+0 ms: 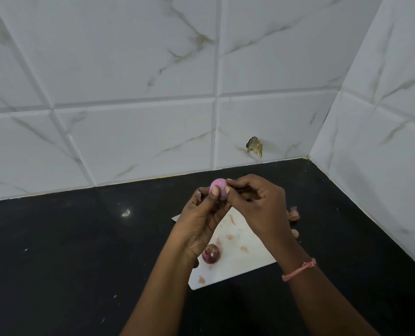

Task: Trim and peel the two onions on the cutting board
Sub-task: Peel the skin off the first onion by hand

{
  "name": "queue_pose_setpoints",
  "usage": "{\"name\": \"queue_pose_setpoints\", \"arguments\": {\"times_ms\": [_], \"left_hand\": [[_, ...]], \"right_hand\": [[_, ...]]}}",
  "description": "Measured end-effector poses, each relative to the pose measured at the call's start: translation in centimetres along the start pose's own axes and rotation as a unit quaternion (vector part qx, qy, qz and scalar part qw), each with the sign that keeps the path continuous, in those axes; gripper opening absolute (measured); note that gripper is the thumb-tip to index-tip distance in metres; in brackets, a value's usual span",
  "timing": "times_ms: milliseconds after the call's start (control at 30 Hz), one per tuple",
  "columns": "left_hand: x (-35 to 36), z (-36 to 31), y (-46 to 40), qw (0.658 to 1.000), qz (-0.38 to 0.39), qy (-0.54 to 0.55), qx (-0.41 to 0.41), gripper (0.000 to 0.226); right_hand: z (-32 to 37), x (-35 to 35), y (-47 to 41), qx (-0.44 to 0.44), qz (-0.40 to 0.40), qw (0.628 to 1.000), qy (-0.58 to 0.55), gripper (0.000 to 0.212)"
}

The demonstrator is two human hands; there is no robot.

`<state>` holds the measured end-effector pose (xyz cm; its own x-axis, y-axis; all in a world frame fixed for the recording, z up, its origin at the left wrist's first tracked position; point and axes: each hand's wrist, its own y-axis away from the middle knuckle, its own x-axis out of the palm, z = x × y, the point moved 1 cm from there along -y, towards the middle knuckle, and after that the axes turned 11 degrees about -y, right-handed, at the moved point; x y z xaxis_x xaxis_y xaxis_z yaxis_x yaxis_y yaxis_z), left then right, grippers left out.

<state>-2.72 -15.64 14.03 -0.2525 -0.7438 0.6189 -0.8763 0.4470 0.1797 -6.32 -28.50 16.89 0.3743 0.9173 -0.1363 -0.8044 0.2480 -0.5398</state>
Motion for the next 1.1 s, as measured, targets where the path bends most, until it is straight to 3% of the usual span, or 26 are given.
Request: {"name": "queue_pose_setpoints", "arguments": {"times_ms": [67, 167, 400, 500, 600, 733, 933, 1100], "left_hand": [[0.1, -0.1, 0.1, 1.000, 0.003, 0.004, -0.002, 0.026], [0.4, -0.2, 0.2, 1.000, 0.008, 0.010, -0.005, 0.030], [0.6, -0.3, 0.1, 0.999, 0.011, 0.034, -0.007, 0.049], [0.5, -0.3, 0.1, 0.999, 0.010, 0.030, -0.004, 0.047], [0.4, -0.3, 0.2, 1.000, 0.012, 0.022, -0.002, 0.042], [0.7, -0.4, 0.4, 1.000, -0.005, 0.025, -0.008, 0.040], [0.6, -0.5, 0.6, 0.999, -0.018, 0.028, -0.019, 0.046], [0.7, -0.3, 0.5, 1.000, -0.018, -0.003, -0.021, 0.034]], "right_hand": [[0.0, -0.1, 0.0, 0.001, -0.001, 1.000, 0.001, 0.025], [-0.6, -0.2, -0.1, -0.002, -0.018, 1.000, 0.017, 0.005], [-0.7, -0.3, -0.1, 0.052, -0.058, 0.995, -0.067, 0.014], [-0.2, -0.1, 0.3, 0.038, -0.015, 0.996, -0.081, 0.012], [0.2, 0.3, 0.5, 0.011, 0.001, 0.999, -0.040, 0.019], [-0.1, 0.4, 0.6, -0.076, -0.004, 0.997, 0.020, 0.013], [-0.5, 0.4, 0.8, -0.094, -0.016, 0.994, 0.059, 0.006], [-0.7, 0.1, 0.8, -0.118, -0.002, 0.984, 0.135, 0.012]]}}
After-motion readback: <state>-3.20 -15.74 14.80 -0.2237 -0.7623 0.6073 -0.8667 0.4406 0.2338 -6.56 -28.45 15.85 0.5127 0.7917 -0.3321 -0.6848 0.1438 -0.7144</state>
